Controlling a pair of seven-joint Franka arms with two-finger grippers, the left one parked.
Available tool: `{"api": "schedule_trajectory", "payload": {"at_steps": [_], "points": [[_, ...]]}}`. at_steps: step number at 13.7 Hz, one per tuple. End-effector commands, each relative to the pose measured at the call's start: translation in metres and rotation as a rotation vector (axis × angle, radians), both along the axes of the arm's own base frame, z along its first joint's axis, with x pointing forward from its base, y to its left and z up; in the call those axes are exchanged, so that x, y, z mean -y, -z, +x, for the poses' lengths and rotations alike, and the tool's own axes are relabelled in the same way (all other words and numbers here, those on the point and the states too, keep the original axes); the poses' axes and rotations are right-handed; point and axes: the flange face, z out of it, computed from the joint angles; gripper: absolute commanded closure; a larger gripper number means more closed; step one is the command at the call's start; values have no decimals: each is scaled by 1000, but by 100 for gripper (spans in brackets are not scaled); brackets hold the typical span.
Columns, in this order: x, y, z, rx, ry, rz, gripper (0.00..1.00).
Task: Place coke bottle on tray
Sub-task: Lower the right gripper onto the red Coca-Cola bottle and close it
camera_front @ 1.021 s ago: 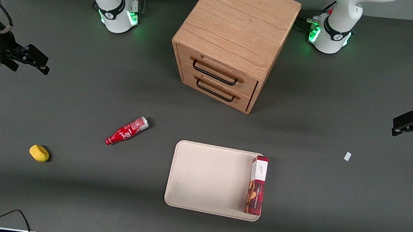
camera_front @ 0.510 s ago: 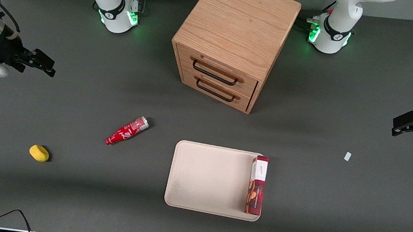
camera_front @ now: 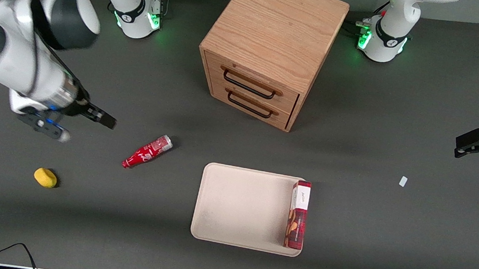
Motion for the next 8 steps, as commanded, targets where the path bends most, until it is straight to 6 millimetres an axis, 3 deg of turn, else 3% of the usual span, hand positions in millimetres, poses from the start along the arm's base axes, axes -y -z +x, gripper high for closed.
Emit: {"api": "schedule_trajectory", "payload": {"at_steps": [1, 3, 5, 8], "points": [[-27, 54, 15, -15, 150, -3, 0], [-47, 104, 17, -9, 249, -67, 0], [-52, 150, 20, -19, 337, -94, 0], [-51, 192, 15, -45, 373, -97, 0]]}}
